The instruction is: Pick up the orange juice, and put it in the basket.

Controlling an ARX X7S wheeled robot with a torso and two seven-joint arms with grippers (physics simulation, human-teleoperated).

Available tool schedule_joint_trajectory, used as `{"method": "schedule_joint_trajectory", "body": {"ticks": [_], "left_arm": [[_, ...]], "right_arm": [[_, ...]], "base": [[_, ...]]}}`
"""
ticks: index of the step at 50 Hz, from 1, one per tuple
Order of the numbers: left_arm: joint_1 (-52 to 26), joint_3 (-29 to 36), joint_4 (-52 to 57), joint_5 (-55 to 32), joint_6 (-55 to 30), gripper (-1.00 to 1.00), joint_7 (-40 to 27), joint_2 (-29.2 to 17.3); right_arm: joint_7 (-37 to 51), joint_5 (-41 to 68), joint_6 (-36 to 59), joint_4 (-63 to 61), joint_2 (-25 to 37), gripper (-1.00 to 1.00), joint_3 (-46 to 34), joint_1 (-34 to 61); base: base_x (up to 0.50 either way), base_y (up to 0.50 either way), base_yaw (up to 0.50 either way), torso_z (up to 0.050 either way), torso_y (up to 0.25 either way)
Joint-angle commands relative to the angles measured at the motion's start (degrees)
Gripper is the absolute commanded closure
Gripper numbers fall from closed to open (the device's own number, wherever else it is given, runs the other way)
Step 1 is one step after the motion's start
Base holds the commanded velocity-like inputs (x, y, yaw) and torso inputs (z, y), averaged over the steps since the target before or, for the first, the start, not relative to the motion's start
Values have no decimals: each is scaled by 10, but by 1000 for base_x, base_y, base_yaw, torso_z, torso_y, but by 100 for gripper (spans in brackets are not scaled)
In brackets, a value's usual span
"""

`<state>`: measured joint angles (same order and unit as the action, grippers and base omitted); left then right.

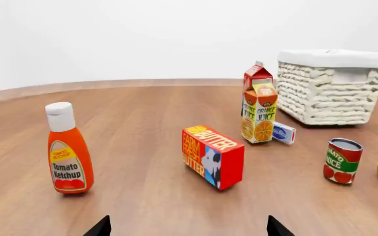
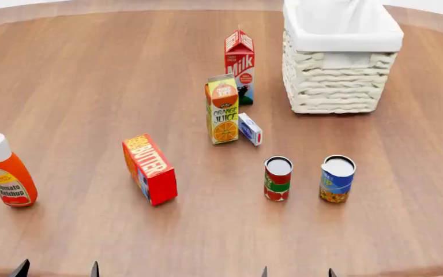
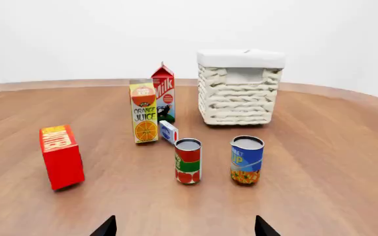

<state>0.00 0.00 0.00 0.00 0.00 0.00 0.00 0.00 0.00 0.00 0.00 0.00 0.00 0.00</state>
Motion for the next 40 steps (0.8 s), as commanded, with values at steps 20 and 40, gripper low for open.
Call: {"method": "schedule_joint_trajectory", "body": {"ticks": [20, 40], "left_arm": [[-1, 41, -1, -35, 2, -100, -40, -35], [-3, 57, -1, -49, 4, -100, -57, -49]], "right_arm": [[25, 13, 66, -66, 42, -100, -48, 18], [37, 29, 75, -82, 56, -100, -62, 22]], "base": [[21, 0, 0, 0, 0], [119, 0, 0, 0, 0]]}}
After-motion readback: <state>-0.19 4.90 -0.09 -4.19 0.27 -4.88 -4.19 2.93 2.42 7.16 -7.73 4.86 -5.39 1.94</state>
